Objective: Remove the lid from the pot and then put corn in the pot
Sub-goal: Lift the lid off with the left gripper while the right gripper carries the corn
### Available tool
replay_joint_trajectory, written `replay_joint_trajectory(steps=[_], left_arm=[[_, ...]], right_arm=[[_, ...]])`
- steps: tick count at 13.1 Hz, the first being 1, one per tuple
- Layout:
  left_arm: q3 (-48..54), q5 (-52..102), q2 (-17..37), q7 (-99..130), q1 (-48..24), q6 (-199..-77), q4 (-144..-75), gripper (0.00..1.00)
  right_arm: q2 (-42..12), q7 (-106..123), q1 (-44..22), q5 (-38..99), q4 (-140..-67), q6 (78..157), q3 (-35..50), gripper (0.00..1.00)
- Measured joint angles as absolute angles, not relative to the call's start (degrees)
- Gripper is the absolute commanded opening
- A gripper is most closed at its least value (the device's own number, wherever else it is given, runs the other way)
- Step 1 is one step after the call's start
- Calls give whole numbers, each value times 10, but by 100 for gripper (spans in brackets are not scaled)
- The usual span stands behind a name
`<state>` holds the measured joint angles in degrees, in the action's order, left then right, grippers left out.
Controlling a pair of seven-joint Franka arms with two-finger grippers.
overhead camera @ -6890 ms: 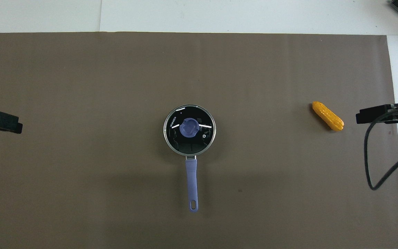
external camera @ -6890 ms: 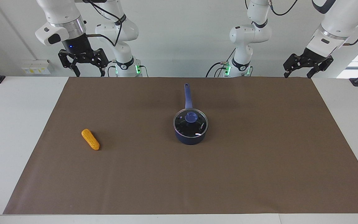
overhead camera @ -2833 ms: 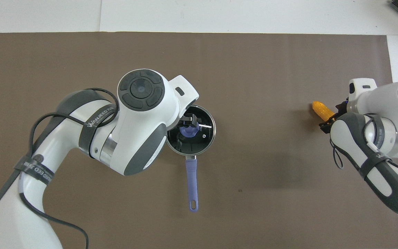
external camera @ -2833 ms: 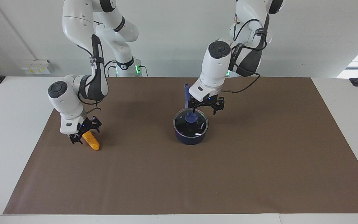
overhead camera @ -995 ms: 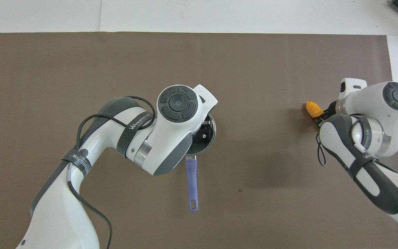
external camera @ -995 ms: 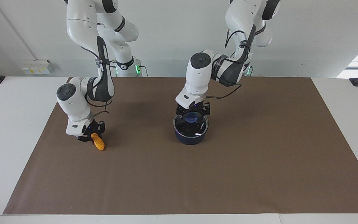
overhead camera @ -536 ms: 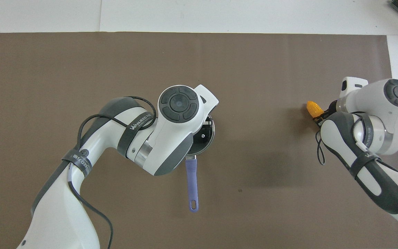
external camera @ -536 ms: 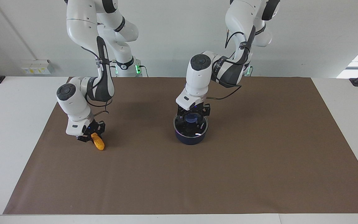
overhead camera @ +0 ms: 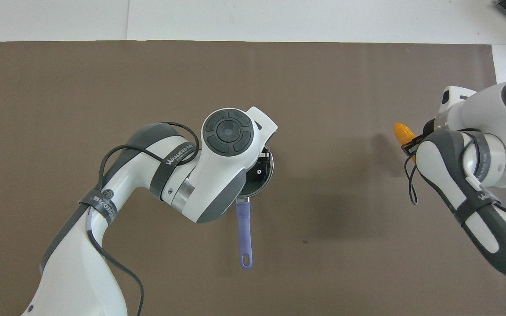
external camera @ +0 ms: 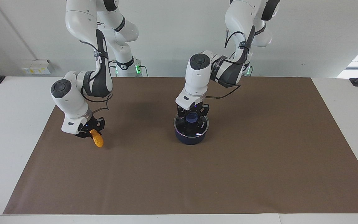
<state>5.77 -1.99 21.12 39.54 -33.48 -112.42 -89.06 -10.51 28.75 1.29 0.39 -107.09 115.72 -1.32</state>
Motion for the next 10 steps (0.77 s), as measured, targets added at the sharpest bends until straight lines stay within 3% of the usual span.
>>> replay_joint_trajectory(steps=[5, 10], left_arm=[[44, -21, 165, 345, -298, -1061, -880, 0], [42, -21, 122, 206, -197, -1007, -892, 0]], right_arm=[[-36, 176, -28, 4, -1050, 1060, -12, 0], [-40, -4, -97, 8, -1039, 1071, -8, 0]])
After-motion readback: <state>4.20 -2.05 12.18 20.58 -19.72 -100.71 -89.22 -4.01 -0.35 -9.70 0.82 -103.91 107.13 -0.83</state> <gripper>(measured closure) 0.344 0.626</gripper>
